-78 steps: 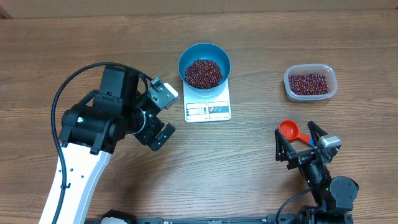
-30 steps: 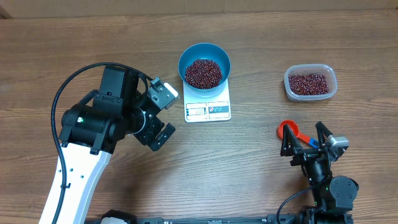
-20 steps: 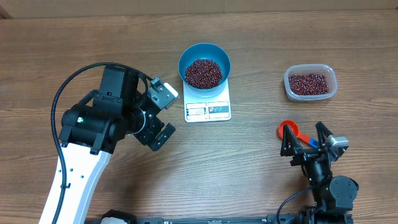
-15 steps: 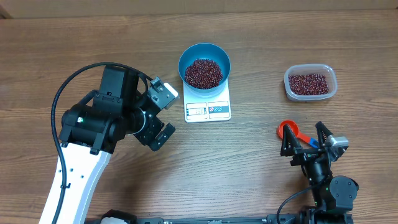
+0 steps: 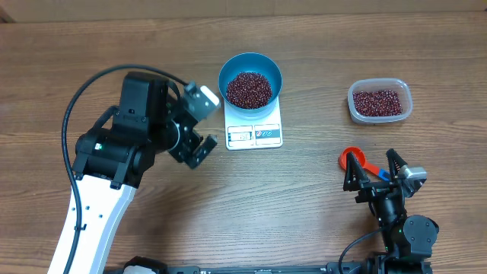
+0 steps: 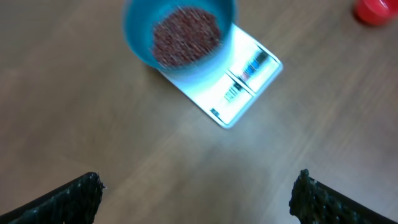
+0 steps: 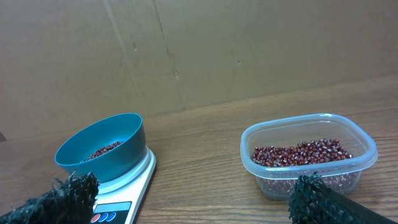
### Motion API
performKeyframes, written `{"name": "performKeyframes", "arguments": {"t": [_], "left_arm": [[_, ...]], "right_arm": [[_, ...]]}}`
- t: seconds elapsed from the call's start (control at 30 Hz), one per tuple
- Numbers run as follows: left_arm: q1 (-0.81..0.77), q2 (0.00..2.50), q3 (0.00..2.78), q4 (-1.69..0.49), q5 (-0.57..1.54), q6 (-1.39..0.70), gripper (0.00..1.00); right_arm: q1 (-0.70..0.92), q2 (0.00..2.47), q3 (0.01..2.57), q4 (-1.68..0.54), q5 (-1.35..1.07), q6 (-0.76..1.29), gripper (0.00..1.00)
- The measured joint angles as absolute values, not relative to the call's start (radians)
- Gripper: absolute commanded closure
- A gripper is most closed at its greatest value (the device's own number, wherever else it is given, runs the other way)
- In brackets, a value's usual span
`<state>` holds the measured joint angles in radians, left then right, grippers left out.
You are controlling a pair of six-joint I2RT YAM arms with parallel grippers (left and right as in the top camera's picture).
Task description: Scoop item into bowl and weigh 150g on scale
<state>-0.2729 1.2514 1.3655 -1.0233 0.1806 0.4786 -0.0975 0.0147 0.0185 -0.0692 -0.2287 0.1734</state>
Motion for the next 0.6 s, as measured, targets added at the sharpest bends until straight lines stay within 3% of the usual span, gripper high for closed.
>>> {"name": "performKeyframes", "arguments": {"t": [0.17, 0.6], "left_arm": [[-0.234, 1.251, 1.365, -0.92, 0.073, 0.433, 0.0], [0.049, 1.248, 1.365, -0.976, 0.006, 0.297, 0.0]], "right_arm": [[-0.097, 0.015, 0.019, -0.069, -0.229, 0.174, 0.0], [-0.097, 0.015, 0.019, -0.069, -0.229, 0.176, 0.0]]}}
